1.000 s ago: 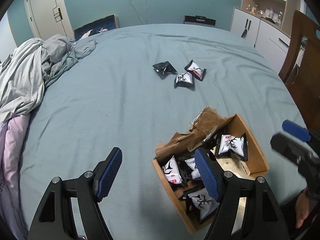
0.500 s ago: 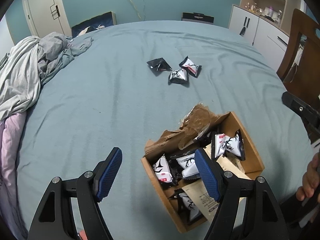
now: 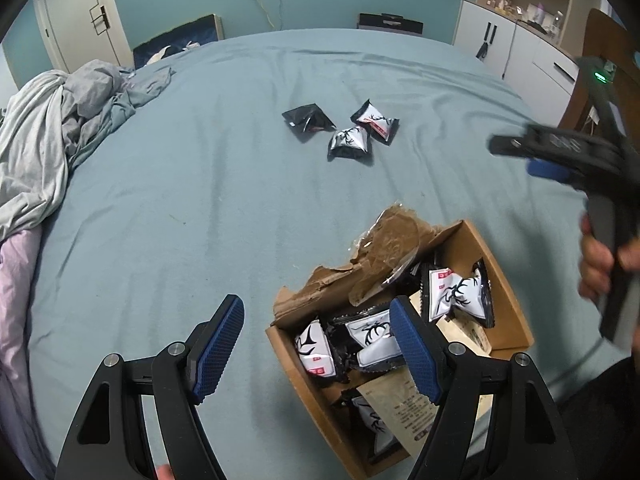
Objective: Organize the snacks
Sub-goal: 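Grasp a white deer-print packet with the right gripper while the left grasps a black packet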
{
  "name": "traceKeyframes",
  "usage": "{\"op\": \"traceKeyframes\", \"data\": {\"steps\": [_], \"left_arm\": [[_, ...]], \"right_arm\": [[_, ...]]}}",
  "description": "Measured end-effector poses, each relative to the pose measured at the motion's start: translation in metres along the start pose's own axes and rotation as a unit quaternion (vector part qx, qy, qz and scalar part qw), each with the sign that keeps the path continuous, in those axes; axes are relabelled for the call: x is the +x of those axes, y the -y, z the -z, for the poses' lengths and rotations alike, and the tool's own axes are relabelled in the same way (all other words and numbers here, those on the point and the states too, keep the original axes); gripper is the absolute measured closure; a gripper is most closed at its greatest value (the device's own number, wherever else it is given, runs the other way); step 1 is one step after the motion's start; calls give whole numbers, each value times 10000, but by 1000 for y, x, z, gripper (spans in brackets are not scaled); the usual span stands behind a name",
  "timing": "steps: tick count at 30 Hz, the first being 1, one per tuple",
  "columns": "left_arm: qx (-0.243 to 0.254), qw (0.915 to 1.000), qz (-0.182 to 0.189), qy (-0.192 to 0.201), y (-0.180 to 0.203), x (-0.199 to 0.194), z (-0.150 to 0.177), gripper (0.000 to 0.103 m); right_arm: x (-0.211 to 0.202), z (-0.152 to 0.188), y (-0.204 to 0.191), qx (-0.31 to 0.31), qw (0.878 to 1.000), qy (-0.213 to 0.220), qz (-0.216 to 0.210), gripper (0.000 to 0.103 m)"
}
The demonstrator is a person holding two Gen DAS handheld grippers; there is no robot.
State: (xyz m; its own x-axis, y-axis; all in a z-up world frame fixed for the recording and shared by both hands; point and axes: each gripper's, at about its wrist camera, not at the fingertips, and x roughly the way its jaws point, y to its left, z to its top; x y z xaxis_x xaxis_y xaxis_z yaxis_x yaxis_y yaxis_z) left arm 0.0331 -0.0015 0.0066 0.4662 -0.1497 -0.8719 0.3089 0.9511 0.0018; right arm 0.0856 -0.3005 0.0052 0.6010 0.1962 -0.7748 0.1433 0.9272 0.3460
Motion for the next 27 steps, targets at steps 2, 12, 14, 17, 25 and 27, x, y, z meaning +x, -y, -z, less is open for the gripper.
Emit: {"op": "traceKeyframes", "data": {"steps": [2, 12, 14, 17, 25, 27], "left_arm": [[-5, 10000, 54, -44, -1, 1, 0, 27], [63, 9992, 350, -170, 3, 9, -8, 27], [75, 9993, 329, -178, 1, 10, -10, 27], [86, 9995, 269, -163, -3, 13, -14, 25], [-99, 9992, 249, -286, -12, 34, -29, 23], [-81, 9995, 190, -222, -11, 36, -36, 23]], "right_arm": [[16, -16, 2, 60, 9997, -148, -164, 18], [82, -76, -16, -774, 9967, -83, -221, 18], [97, -82, -28, -1086, 9940, -43, -111, 18], [126, -81, -51, -1585, 9872, -119, -104, 18], [202, -77, -76, -2230, 9739, -307, 274, 49], [203, -79, -66, -2038, 9786, -275, 14, 53]]}}
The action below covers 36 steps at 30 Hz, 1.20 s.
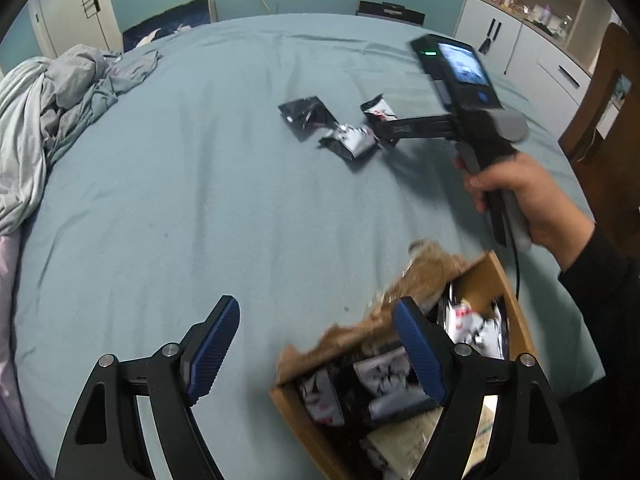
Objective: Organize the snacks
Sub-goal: 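Grasp a white deer-print packet with the right gripper while the left grasps a black packet, then drop the white and black packets into the cardboard box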
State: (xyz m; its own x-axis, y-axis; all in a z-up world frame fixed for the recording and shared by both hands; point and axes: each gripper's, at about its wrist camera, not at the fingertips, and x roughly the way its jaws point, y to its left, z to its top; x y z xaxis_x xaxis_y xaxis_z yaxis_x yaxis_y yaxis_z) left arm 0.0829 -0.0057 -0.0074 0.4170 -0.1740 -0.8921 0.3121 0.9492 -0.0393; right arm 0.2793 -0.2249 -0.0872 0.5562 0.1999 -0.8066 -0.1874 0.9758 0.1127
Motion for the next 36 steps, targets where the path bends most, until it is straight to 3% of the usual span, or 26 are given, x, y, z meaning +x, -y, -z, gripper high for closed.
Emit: {"op": "traceKeyframes", "data": {"steps": [4, 6, 8, 11, 14, 16, 19, 20, 21, 22, 24, 27, 31, 36], "left_arm": [[283, 9993, -140, 181, 5, 0, -30, 20], [478, 9982, -298, 228, 10, 6, -61, 18], [516, 9982, -231, 221, 12, 19, -93, 17], [264, 9996, 0, -76, 17, 61, -150, 14], [-124, 9991, -97, -393, 16, 111, -187, 14], [-430, 9968, -241, -627, 9, 142, -201, 17], [-792, 9922, -258, -930, -1, 173, -209, 20], [-860, 9895, -225, -1139, -4, 186, -209, 24], [-904, 9868, -247, -1319, -6, 195, -208, 39], [-947, 9857, -283, -1365, -8, 198, -206, 41], [-1023, 9875, -177, -1189, -12, 187, -203, 64], [-1219, 9873, 126, -1014, -23, 157, -192, 66], [-1113, 9925, 38, -513, -31, 90, -164, 66], [-889, 9957, 257, -49, -27, 11, -110, 66]], "right_arm": [[-11, -2, 24, 654, 9970, 174, -375, 53], [-24, -1, 34, 926, 9941, 313, -477, 53], [-39, 3, 35, 1003, 9930, 405, -476, 53], [-74, 18, 39, 1179, 9907, 470, -485, 53], [-120, 41, 45, 1559, 9854, 361, -578, 53], [-163, 62, 45, 1801, 9785, 483, -875, 53], [-223, 112, 28, 1680, 9733, 813, -1333, 53], [-236, 134, 23, 1738, 9670, 881, -1639, 53], [-245, 160, 20, 1929, 9568, 965, -1948, 53], [-248, 180, 19, 2113, 9506, 990, -2047, 53], [-247, 213, 12, 2360, 9479, 891, -1948, 53], [-235, 218, 1, 2232, 9564, 555, -1803, 53], [-229, 199, -5, 2045, 9629, 610, -1649, 53], [-239, 204, -13, 2003, 9671, 512, -1484, 53]]}}
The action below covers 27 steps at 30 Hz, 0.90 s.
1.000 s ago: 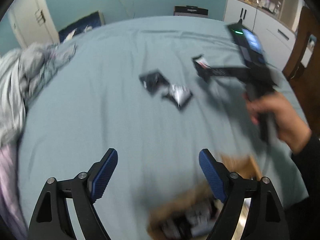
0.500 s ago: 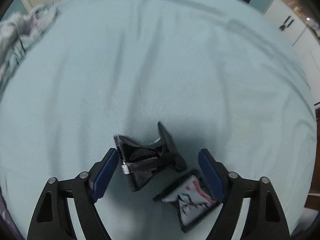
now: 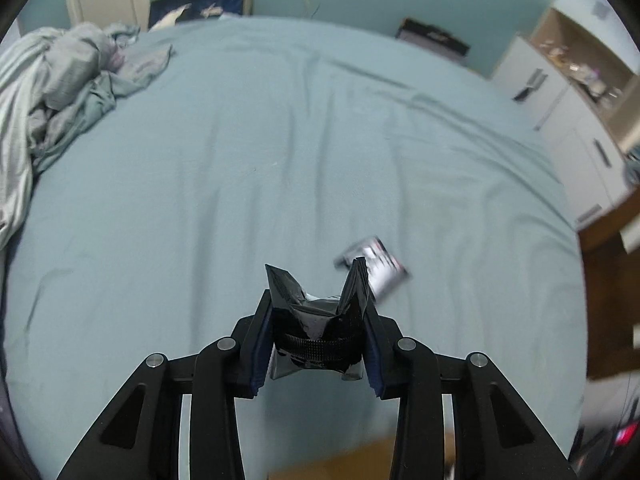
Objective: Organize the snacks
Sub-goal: 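Drop the white and black packets into the cardboard box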
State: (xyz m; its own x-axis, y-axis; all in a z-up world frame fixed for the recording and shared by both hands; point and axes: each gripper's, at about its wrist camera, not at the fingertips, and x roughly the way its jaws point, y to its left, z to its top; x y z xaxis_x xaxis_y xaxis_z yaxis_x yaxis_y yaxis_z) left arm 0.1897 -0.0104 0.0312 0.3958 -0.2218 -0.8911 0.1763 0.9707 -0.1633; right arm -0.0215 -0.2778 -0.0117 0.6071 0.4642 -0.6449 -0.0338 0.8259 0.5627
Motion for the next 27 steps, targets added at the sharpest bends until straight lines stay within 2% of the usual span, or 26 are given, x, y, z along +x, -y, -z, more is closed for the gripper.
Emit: {"op": "traceKeyframes", "data": {"steps": [2, 4, 8, 10, 12, 14, 15, 16, 18, 21, 27], "left_arm": [[149, 9991, 322, 242, 0, -36, 42, 66], [341, 9978, 487, 300, 4, -53, 76, 65], [825, 9937, 677, 339, 19, -66, 138, 64], [1147, 9907, 633, 367, 30, -65, 156, 55], [1639, 9838, 613, 377, 45, -60, 172, 32], [2017, 9772, 563, 340, 58, -58, 179, 23], [2124, 9753, 451, 416, 61, -60, 180, 22], [2136, 9750, 359, 495, 62, -62, 180, 20], [1904, 9796, 310, 558, 53, -64, 175, 15], [1429, 9875, 223, 628, 31, -67, 171, 15], [960, 9927, -23, 724, 2, -71, 165, 15]], "right_arm": [[-4, 1, -5, 31, 10000, 7, 47, 53], [-11, -1, -8, 62, 9998, 77, 172, 53], [-20, 5, -6, 143, 9989, 146, 411, 53], [-21, 7, -5, 215, 9987, 86, 452, 53], [-24, 6, -9, 246, 9986, 84, 462, 53], [-29, 7, -16, 152, 9983, 150, 547, 53], [-30, 8, -21, 55, 9980, 187, 608, 53], [-29, 9, -25, -32, 9977, 209, 651, 53], [-29, 13, -33, -189, 9972, 193, 693, 53], [-23, 16, -41, -378, 9965, 143, 733, 53], [-8, 19, -58, -841, 9917, 91, 967, 52]]}}
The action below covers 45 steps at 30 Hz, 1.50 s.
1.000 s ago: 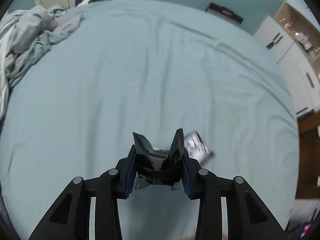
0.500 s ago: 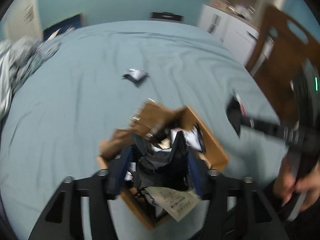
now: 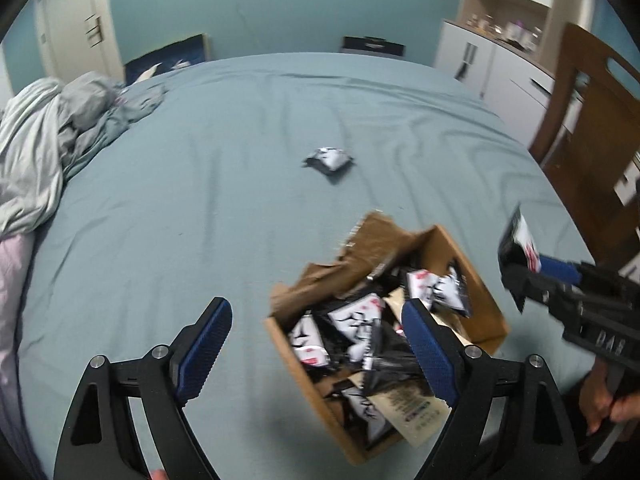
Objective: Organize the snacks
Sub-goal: 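Drop the white and black packets into the cardboard box, then grasp the last white deer-print packet from the bedspread with the left gripper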
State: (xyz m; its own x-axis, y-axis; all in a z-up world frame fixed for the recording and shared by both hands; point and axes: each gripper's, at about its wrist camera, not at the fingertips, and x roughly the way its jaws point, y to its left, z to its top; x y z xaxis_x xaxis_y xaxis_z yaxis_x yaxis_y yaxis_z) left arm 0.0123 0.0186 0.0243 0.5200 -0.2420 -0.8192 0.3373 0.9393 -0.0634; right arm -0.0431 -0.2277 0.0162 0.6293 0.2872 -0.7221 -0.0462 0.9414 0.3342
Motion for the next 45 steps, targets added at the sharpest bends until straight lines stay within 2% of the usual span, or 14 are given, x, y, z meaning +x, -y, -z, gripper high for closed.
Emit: {"op": "traceKeyframes", "data": {"steps": [3, 9, 12, 14, 16, 18, 21, 24, 26, 31, 36, 41, 45], "left_arm": [[-154, 9999, 24, 56, -6, 2, -2, 15], [-11, 9994, -236, 254, -3, -1, -3, 15], [-86, 9990, -300, 328, -5, -2, -4, 15], [-131, 9989, -324, 326, -6, -2, -5, 15], [-156, 9986, -386, 329, -8, -1, -6, 15], [-95, 9985, -464, 257, -8, 1, -6, 12], [-34, 9985, -524, 172, -7, 6, -6, 12], [2, 9987, -485, 130, -5, 8, -5, 12], [52, 9986, -505, 135, -3, 8, -5, 12], [184, 9982, -544, 175, 4, 9, -5, 9], [287, 9943, -936, 412, 8, 6, -6, 3], [349, 9972, -583, 308, 11, 10, -9, 3], [420, 9976, -488, 257, 14, 13, -13, 3]], "right_arm": [[1, 1, -9, -270, 9996, 20, -45, 51], [-7, 6, -29, -696, 9963, 252, -443, 51], [-4, 9, -30, -794, 9958, 282, -360, 48], [-7, 10, -28, -784, 9955, 459, -284, 42], [-12, 11, -27, -751, 9945, 689, -228, 20], [-17, 12, -23, -655, 9939, 886, -42, 12], [-15, 15, -19, -499, 9950, 853, 103, 12], [-4, 13, -11, -283, 9974, 559, 342, 12], [2, 11, 0, -18, 9988, 371, 330, 12], [6, 3, 22, 605, 9971, 264, 377, 12], [6, -7, 33, 955, 9942, 146, 467, 12], [4, -15, 39, 1193, 9909, 187, 592, 12], [13, -19, 43, 1337, 9894, 59, 556, 12]]}}
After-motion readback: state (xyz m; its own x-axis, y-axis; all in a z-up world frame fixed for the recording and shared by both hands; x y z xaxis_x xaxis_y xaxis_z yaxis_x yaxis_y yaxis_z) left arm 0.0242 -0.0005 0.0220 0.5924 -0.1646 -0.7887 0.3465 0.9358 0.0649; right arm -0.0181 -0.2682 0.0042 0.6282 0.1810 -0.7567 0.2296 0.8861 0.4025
